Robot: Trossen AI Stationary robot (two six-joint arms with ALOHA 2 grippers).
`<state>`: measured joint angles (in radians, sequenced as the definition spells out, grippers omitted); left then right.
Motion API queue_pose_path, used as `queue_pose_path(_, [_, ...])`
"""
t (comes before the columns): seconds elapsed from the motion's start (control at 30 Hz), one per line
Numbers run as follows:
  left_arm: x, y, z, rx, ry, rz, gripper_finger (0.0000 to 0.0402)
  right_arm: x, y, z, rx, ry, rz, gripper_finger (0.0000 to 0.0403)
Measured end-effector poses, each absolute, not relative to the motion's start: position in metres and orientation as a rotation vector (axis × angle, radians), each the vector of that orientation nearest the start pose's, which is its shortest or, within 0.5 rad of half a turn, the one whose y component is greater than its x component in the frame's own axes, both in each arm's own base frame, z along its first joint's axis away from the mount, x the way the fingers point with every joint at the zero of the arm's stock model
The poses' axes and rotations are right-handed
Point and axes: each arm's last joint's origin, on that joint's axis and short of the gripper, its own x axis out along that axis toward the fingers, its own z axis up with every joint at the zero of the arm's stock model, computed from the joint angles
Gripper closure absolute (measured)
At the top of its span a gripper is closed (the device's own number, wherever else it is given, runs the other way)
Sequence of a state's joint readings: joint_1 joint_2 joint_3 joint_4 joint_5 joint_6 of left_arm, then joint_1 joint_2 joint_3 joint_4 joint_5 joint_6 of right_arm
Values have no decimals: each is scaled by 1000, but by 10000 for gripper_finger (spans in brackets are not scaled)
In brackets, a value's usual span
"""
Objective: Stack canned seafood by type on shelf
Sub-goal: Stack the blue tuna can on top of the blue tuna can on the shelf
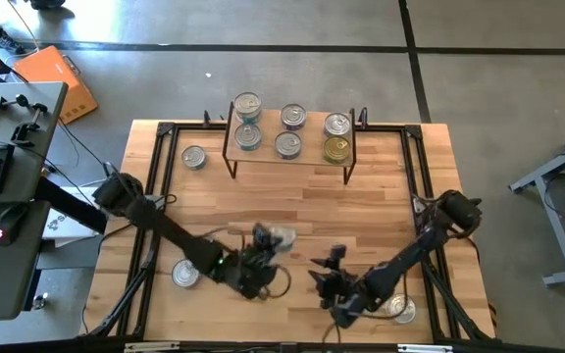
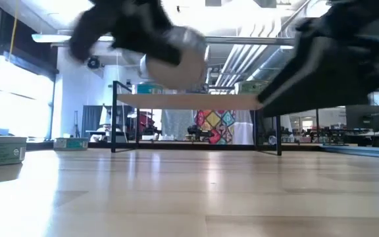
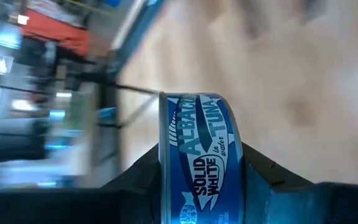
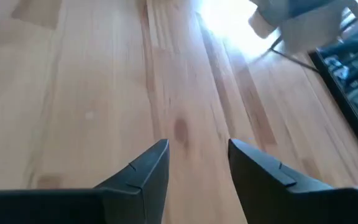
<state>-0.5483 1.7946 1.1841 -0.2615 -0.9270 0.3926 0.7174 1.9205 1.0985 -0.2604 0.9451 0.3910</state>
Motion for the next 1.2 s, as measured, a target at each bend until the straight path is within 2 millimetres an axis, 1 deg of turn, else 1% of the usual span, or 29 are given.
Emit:
queue_pose_path(0.1, [344, -146, 237, 1053, 751, 285, 283, 276, 228, 136, -372, 639, -372, 248])
queue_pose_path(0.17, [354, -119, 260, 1084, 765, 325, 283, 271, 232, 137, -333, 611, -392, 248])
queue_pose_path(0.27, [365, -67, 299, 1078, 763, 352, 283, 267, 236, 138, -296, 566, -420, 248])
queue_pose_path(0.33, [368, -25, 321, 1033, 747, 377, 283, 266, 238, 138, -268, 553, -427, 248])
queue_pose_path(0.37, [369, -3, 328, 1013, 745, 395, 283, 265, 238, 138, -255, 548, -430, 248])
queue_pose_path(0.43, [368, 41, 333, 991, 758, 421, 283, 265, 238, 138, -220, 537, -440, 248])
queue_pose_path(0.53, [364, 97, 331, 969, 772, 429, 283, 266, 238, 138, -191, 530, -451, 248])
queue_pose_path(0.6, [362, 124, 329, 948, 764, 448, 283, 266, 238, 138, -185, 526, -452, 248])
queue_pose_path(0.67, [361, 146, 321, 927, 778, 472, 283, 266, 238, 138, -182, 525, -452, 247])
queue_pose_path(0.77, [362, 167, 312, 931, 785, 485, 283, 267, 238, 138, -172, 519, -453, 247])
queue_pose_path(0.83, [366, 173, 307, 981, 789, 476, 283, 268, 237, 139, -172, 519, -456, 247])
queue_pose_path(0.93, [372, 177, 296, 1061, 827, 438, 279, 269, 235, 138, -187, 520, -468, 247])
queue_pose_path(1.0, [375, 177, 290, 1080, 840, 417, 272, 270, 233, 139, -198, 511, -480, 247])
queue_pose_path(1.2, [380, 177, 285, 1089, 837, 412, 266, 271, 232, 139, -198, 512, -485, 247])
